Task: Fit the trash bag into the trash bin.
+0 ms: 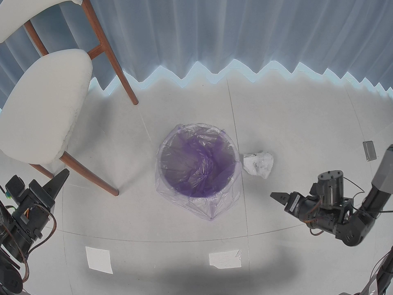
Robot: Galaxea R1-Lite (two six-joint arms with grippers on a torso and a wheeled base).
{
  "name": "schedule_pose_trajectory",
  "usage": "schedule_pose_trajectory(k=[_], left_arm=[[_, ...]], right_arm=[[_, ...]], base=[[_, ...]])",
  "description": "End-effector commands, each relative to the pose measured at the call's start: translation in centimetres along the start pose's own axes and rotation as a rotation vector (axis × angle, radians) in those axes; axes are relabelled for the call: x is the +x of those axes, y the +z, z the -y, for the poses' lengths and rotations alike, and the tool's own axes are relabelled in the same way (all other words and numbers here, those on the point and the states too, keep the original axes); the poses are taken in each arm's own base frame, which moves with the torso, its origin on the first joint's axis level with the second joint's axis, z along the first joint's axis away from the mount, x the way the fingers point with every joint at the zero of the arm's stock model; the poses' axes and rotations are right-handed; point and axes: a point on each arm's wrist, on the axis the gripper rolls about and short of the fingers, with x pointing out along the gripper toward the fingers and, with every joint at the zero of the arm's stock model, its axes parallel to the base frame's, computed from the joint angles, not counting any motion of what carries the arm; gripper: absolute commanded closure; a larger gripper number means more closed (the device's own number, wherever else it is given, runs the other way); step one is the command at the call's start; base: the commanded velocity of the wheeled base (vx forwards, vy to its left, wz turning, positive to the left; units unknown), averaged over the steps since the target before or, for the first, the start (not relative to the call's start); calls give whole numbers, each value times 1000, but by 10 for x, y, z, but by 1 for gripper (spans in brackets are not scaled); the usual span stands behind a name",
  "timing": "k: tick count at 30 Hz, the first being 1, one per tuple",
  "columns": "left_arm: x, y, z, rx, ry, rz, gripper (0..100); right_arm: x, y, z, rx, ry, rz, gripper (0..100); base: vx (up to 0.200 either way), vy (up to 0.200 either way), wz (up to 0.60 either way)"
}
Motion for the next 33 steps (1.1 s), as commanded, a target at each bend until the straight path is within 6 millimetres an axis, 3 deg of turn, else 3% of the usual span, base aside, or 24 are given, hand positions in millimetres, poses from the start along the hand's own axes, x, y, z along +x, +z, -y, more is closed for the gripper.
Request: schedule_pose_trajectory(k=[1,4,10,17,24,28,33], left_arm=[[-33,3,8,7,-9,24,100],[-39,-1,4,17,43,-2,100],[-47,4,4,24,50,49,100],[-47,11,-4,137,138,110,100],[-48,14,-7,205,165,126,100],[-49,15,-7,205,175,139,100],[-49,15,-8,204,178,138,100]], right_arm=[[-62,-9,7,-95,56,84,0],[-66,-4,0,-125,139,165,0],[-54,-11,-14,-175,213,111,0],[-5,-3,-48,-64,247,69,0],[22,38,-113,69,113,-101,0],[52,43,-130,60,13,-179,0],[73,34,-138,32,-28,-191,0]], base=[[0,0,0],[0,0,0],[0,0,0],[0,0,0],[0,0,0],[0,0,0],[0,0,0]])
